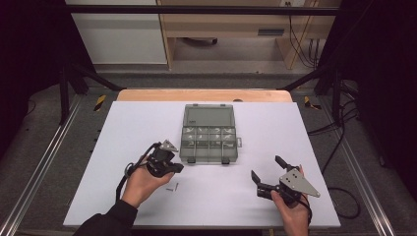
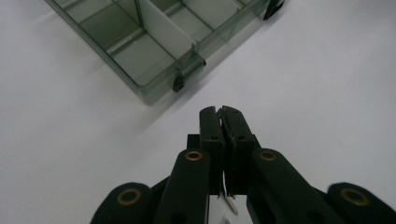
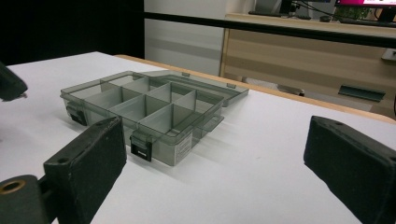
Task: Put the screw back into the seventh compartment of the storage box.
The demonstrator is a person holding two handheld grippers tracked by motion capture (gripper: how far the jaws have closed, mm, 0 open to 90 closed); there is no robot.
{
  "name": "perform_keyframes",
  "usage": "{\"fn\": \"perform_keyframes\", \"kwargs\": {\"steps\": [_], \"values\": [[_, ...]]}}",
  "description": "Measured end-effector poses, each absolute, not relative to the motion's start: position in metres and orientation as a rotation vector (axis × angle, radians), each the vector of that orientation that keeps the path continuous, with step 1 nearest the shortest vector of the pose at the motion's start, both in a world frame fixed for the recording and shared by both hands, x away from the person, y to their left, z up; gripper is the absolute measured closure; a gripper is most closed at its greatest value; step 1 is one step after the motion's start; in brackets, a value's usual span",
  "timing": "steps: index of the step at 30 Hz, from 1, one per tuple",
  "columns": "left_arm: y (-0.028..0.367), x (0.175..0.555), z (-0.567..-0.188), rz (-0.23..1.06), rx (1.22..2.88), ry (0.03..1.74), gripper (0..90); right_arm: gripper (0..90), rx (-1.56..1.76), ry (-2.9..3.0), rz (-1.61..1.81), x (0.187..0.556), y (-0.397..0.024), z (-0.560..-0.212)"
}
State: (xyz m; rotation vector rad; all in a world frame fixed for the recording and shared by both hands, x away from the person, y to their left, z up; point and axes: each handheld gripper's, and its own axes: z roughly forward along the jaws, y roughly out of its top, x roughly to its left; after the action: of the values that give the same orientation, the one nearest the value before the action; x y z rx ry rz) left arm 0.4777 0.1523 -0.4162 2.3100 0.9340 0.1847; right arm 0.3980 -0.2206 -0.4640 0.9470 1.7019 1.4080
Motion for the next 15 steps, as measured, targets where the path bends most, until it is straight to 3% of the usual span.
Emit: {"fn": "perform_keyframes", "kwargs": {"steps": [15], "values": [[0.096,0.509,-0.401,0.287,2.214,0.94,87.7,5.6,0.941,1.708,1.411,0.398,-0.219,-0.464]]}}
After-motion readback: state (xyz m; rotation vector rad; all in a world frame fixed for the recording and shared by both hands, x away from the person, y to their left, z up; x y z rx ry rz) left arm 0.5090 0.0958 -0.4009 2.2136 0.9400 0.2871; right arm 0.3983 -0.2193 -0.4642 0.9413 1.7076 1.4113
